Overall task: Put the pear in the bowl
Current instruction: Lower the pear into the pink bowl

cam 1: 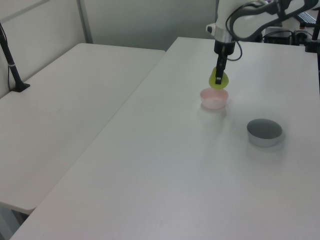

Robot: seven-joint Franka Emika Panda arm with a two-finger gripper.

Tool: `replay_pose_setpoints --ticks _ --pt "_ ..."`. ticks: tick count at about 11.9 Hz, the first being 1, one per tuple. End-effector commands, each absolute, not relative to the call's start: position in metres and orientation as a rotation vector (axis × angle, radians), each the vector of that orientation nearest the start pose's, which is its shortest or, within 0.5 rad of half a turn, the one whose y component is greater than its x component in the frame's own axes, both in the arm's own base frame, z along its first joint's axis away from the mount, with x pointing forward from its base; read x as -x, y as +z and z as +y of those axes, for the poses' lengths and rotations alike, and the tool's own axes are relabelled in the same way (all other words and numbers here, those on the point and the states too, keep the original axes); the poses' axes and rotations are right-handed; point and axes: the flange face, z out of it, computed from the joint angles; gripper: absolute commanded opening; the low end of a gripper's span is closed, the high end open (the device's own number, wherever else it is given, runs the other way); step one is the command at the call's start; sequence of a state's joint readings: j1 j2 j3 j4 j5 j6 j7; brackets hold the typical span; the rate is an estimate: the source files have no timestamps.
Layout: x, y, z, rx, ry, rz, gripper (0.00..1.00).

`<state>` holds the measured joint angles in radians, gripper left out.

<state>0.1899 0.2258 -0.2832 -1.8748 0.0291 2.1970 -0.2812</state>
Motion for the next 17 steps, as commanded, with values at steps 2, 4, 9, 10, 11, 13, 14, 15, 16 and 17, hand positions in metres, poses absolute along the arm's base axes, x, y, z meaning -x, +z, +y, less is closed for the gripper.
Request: replay_pose_setpoints --ticks 2,4,9,10,11,13,14,15,16,17 --pt "-0.627 0.368 -0.034 3.208 -0.147 -0.31 0.09" --pt "-0.63 0.36 -0.032 3.214 -0.147 -0.317 0.09" --pt "-0.632 0.348 -0.035 3.218 -0.137 -0.314 0.48" --pt "-0.632 0.348 -0.035 3.218 -0.137 -0.314 0.6" --pt "-0.632 0.349 -0.036 3.218 -0.137 -0.311 0.79" --pt "-0.632 0.353 -0.037 3.218 -0.14 -0.306 1.0" --pt "-0.632 0.357 -0.037 3.217 -0.144 -0.305 1.0" --pt "-0.632 0.361 -0.038 3.216 -0.152 -0.299 1.0" --pt "-0.631 0.37 -0.04 3.213 -0.171 -0.295 1.0" --pt "-0.629 0.381 -0.04 3.208 -0.174 -0.292 1.0"
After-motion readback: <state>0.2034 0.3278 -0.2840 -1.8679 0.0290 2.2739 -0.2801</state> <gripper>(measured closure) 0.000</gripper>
